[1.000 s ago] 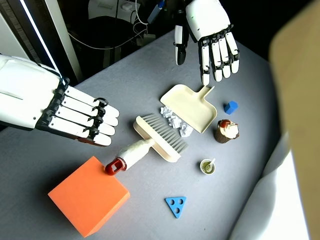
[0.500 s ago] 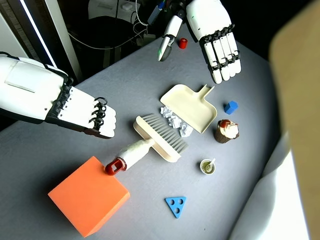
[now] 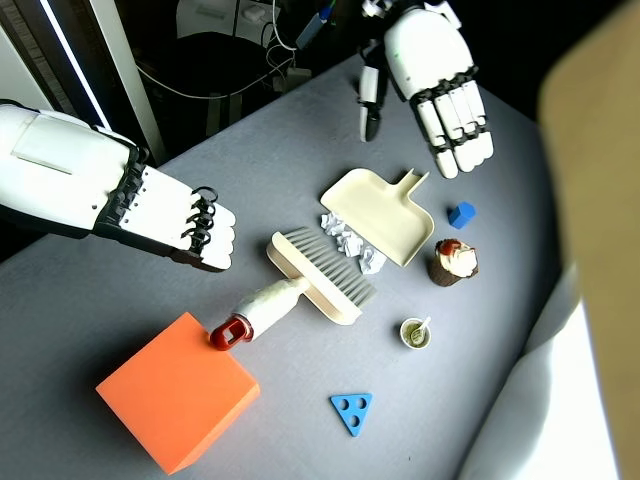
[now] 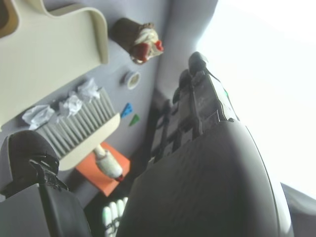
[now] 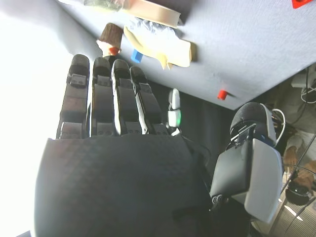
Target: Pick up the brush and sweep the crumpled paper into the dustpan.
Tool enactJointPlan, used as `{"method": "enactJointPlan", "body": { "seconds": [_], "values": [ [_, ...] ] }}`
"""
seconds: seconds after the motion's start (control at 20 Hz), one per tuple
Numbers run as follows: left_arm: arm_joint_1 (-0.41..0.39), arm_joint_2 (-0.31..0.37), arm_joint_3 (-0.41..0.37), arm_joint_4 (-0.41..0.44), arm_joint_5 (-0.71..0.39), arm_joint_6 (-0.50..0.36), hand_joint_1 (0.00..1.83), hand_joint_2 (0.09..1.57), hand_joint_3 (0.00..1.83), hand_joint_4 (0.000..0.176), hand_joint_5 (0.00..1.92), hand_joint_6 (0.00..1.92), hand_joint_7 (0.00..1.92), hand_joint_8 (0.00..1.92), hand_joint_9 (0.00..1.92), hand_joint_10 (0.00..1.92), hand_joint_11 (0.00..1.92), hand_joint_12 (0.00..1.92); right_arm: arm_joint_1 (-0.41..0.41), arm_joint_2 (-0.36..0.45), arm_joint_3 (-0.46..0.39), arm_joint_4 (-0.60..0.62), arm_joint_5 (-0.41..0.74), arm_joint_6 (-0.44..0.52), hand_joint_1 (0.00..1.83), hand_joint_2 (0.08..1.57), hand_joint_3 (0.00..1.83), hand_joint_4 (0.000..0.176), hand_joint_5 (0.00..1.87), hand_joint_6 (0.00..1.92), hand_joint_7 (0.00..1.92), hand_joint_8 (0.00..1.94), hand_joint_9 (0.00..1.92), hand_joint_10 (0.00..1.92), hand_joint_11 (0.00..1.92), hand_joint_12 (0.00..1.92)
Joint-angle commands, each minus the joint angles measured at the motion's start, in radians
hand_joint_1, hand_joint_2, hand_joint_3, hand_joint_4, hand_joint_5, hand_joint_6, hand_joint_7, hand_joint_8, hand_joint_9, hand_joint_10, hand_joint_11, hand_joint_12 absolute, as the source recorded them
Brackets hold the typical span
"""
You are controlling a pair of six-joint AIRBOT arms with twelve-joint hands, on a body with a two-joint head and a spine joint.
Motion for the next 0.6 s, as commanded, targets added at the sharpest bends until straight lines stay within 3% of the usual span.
{"method": "enactJointPlan", "body": {
  "seconds": [0.0, 0.05, 0.1, 0.15, 0.2, 0.4, 0.45, 0.55],
  "values": [
    [0.006, -0.003, 0.009, 0.032, -0.118, -0.02, 0.86, 0.94, 0.0, 0.076, 0.24, 0.02, 0.15, 0.01, 0.11, 0.0, 0.15, 0.03, 0.014, 0.012, 0.0, -0.007, -0.109, -0.004, 0.0, 0.9, 0.0, 0.0, 0.11, 0.0, 0.14, 0.0, 0.14, 0.01, 0.12, 0.02],
    [0.034, -0.006, 0.015, 0.028, -0.143, -0.039, 0.86, 0.94, 0.0, 0.105, 0.29, 0.01, 0.16, 0.0, 0.11, 0.0, 0.14, 0.02, 0.014, 0.012, -0.001, -0.007, -0.109, -0.004, 0.0, 0.89, 0.0, 0.0, 0.1, 0.0, 0.14, 0.0, 0.14, 0.01, 0.12, 0.02],
    [0.043, -0.007, 0.018, 0.025, -0.147, -0.045, 0.86, 0.94, 0.0, 0.116, 0.33, 0.02, 0.17, 0.0, 0.12, 0.0, 0.13, 0.02, 0.015, 0.012, -0.002, -0.007, -0.107, -0.004, 0.0, 0.9, 0.0, 0.0, 0.05, 0.0, 0.09, 0.0, 0.11, 0.0, 0.09, 0.01],
    [0.057, -0.009, 0.023, 0.019, -0.155, -0.05, 0.89, 0.93, 0.0, 0.111, 0.39, 0.01, 0.18, 0.0, 0.14, 0.0, 0.13, 0.02, 0.016, 0.012, -0.003, -0.007, -0.107, -0.004, 0.0, 0.9, 0.0, 0.0, 0.04, 0.0, 0.08, 0.0, 0.11, 0.0, 0.09, 0.01],
    [0.067, -0.013, 0.028, 0.01, -0.16, -0.05, 0.89, 0.93, 0.0, 0.12, 0.41, 0.02, 0.19, 0.01, 0.16, 0.01, 0.16, 0.03, 0.016, 0.012, -0.004, -0.007, -0.107, -0.005, 0.0, 0.91, 0.0, 0.0, 0.05, 0.01, 0.08, 0.0, 0.11, 0.0, 0.09, 0.01],
    [0.078, -0.043, 0.065, -0.005, -0.163, -0.05, 0.86, 0.96, 0.01, 0.129, 0.5, 0.02, 0.21, 0.0, 0.18, 0.0, 0.19, 0.05, 0.016, 0.013, -0.012, -0.007, -0.106, -0.022, 0.0, 0.89, 0.0, 0.0, 0.1, 0.01, 0.14, 0.01, 0.16, 0.01, 0.13, 0.02],
    [0.079, -0.051, 0.073, -0.008, -0.161, -0.048, 0.88, 0.95, 0.0, 0.116, 0.56, 0.01, 0.23, 0.0, 0.19, 0.0, 0.19, 0.05, 0.016, 0.013, -0.013, -0.007, -0.105, -0.023, 0.0, 0.9, 0.0, 0.0, 0.1, 0.0, 0.15, 0.01, 0.16, 0.01, 0.14, 0.02],
    [0.079, -0.07, 0.087, -0.016, -0.159, -0.042, 0.84, 0.97, 0.01, 0.127, 0.56, 0.01, 0.23, 0.0, 0.18, 0.0, 0.17, 0.04, 0.017, 0.013, -0.015, -0.007, -0.105, -0.023, 0.0, 0.9, 0.0, 0.0, 0.11, 0.01, 0.15, 0.01, 0.16, 0.01, 0.14, 0.02]
  ]
}}
